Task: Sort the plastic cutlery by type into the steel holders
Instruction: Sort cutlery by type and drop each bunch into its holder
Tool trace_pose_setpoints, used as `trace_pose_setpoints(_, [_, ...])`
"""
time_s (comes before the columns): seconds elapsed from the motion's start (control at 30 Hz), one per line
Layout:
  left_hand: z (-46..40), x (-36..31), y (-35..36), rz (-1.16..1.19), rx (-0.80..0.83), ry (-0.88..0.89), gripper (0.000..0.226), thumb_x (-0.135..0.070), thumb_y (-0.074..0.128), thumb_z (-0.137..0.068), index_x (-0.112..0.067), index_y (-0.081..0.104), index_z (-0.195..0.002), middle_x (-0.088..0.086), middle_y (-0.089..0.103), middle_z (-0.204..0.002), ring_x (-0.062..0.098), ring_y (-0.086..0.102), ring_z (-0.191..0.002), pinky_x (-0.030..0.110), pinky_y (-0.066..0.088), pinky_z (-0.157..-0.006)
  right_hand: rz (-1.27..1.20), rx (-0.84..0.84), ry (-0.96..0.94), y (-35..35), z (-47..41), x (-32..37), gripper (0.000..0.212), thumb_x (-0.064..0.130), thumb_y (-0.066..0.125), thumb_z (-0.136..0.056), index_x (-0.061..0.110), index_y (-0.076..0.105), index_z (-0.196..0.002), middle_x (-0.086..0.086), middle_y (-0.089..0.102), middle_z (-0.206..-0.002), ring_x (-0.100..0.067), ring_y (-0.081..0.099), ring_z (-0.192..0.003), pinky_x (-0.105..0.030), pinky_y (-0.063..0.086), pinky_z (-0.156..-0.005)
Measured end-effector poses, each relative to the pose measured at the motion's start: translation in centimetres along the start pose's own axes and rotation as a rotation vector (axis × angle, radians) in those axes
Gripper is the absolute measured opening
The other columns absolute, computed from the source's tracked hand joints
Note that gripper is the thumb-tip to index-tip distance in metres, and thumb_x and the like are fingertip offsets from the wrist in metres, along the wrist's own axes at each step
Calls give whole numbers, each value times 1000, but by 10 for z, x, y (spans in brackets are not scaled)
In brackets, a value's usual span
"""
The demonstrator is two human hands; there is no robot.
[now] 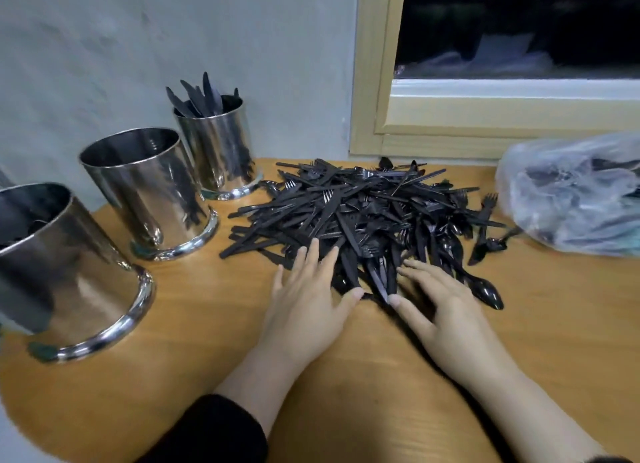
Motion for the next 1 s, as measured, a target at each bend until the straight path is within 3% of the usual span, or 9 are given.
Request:
trace_pose_setpoints(0.1, [6,-10,2,65,-45,39,63,-57,39,-103,-39,21,-160,-11,3,-172,7,0,-157,45,0,-128,-52,-18,1,-1,1,-1,55,59,54,-89,24,62,-131,12,56,-137,0,49,-127,-30,37,-111])
trace_pose_setpoints(0.17, [12,-10,-7,169,-158,35,46,-47,44,-104,-35,45,-149,-14,33,-163,4,23,-151,39,7,-126,-88,-42,-5,-4,2,-1,46,49,60,-91,22,63,-128,14,57,-129,14,46,-113,-14,34,-103])
trace_pose_setpoints(0.2, [13,-8,-13,207,-231,31,39,-43,46,-103,-33,55,-139,-15,48,-153,4,35,-143,33,13,-122,-102,-58,-6,-5,2,0,42,45,62,-91,21,64,-126,15,57,-125,15,46,-109,-12,34,-101])
trace_pose_setpoints(0.27, [12,-5,-26,240,-360,27,30,-37,49,-103,-28,65,-126,-14,61,-131,8,50,-128,29,22,-112,-94,-93,-15,-5,1,1,37,43,61,-92,20,66,-120,13,58,-121,4,50,-112,-26,41,-104])
trace_pose_setpoints(0.37, [-1,0,-36,224,-465,-4,32,-34,52,-102,-24,62,-131,-10,60,-133,12,50,-129,37,27,-113,-50,-86,-73,0,-5,10,40,46,55,-93,19,67,-120,8,57,-127,-13,52,-120,-43,42,-106])
trace_pose_setpoints(0.57, [-37,14,-24,60,-362,-112,54,-48,42,-106,-26,43,-154,-6,44,-158,14,35,-148,43,21,-122,13,-41,-126,8,-47,22,41,44,46,-101,24,60,-134,10,52,-139,-13,44,-132,-35,31,-114])
trace_pose_setpoints(0.77, [-50,12,-22,48,-410,-29,36,-42,47,-106,-29,66,-135,-12,62,-140,9,46,-136,37,22,-114,54,42,-85,35,-67,21,35,43,47,-101,34,62,-132,14,57,-131,-14,49,-126,-42,28,-114])
trace_pose_setpoints(0.9, [-59,9,-23,136,-446,33,30,-38,53,-104,-29,71,-125,-13,67,-129,7,51,-128,30,22,-107,46,-23,-32,32,-77,17,23,32,60,-97,33,70,-119,15,62,-112,-16,55,-112,-36,28,-99])
trace_pose_setpoints(1.0, [-63,7,-23,232,-429,43,31,-38,51,-104,-30,71,-127,-15,64,-133,2,46,-130,26,17,-110,42,-74,9,24,-77,13,17,25,66,-94,33,72,-108,18,64,-104,-14,57,-104,-35,29,-90])
Point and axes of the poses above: each hand's wrist, its own z-axis away from the middle knuckle, its own y-axis out of the palm, x = y × z, the point moved 7 cm from there along -z, towards the middle knuckle
